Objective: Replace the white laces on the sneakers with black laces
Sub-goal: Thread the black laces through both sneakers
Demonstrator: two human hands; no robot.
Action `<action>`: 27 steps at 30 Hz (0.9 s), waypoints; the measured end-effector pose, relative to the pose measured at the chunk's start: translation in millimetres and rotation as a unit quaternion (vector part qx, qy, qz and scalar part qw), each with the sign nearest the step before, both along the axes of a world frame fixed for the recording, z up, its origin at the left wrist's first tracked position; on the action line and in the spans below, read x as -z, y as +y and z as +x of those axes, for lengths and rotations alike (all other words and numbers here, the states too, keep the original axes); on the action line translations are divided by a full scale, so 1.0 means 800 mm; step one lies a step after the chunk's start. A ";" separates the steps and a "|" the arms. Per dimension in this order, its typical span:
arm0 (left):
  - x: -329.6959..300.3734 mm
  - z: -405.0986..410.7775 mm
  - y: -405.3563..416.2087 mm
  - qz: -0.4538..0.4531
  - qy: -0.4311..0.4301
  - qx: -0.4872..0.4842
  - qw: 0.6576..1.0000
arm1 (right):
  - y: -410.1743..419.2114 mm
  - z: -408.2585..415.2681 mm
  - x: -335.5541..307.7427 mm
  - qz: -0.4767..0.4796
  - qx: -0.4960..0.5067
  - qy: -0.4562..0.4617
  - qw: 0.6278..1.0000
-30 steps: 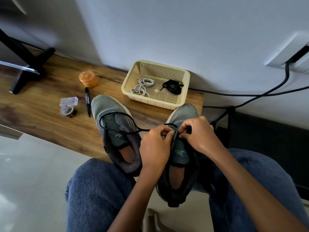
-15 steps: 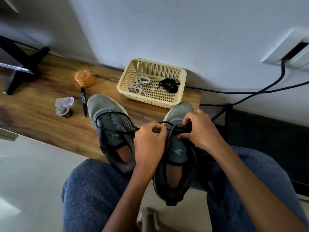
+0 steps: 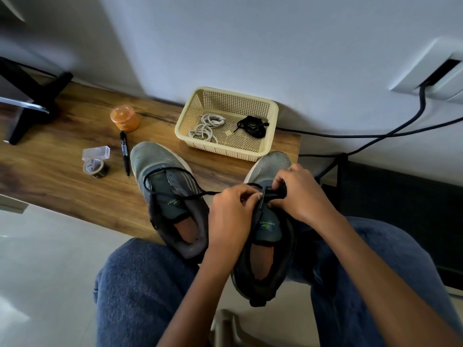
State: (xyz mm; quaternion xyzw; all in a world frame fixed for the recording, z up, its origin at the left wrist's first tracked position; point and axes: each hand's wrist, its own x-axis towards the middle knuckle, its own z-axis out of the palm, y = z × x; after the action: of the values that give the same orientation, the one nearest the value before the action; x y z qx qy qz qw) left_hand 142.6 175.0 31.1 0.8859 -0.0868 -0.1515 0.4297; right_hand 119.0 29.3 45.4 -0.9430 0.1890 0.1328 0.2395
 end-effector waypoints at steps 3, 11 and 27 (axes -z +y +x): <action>-0.001 0.000 -0.001 0.018 -0.002 -0.016 1.000 | 0.000 0.000 0.000 0.006 0.001 -0.001 1.000; -0.014 0.014 0.016 -0.092 -0.003 -0.111 0.990 | -0.001 -0.002 -0.003 0.000 0.002 0.010 1.000; -0.033 0.036 0.048 0.063 -0.232 -0.230 0.943 | -0.012 0.001 -0.004 0.062 0.005 0.001 0.998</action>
State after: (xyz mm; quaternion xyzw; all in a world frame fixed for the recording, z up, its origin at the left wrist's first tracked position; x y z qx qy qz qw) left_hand 171.6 213.8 57.8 0.9177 0.0317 0.1565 0.3637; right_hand 119.4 20.0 48.3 -0.9251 0.1859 0.1442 0.2981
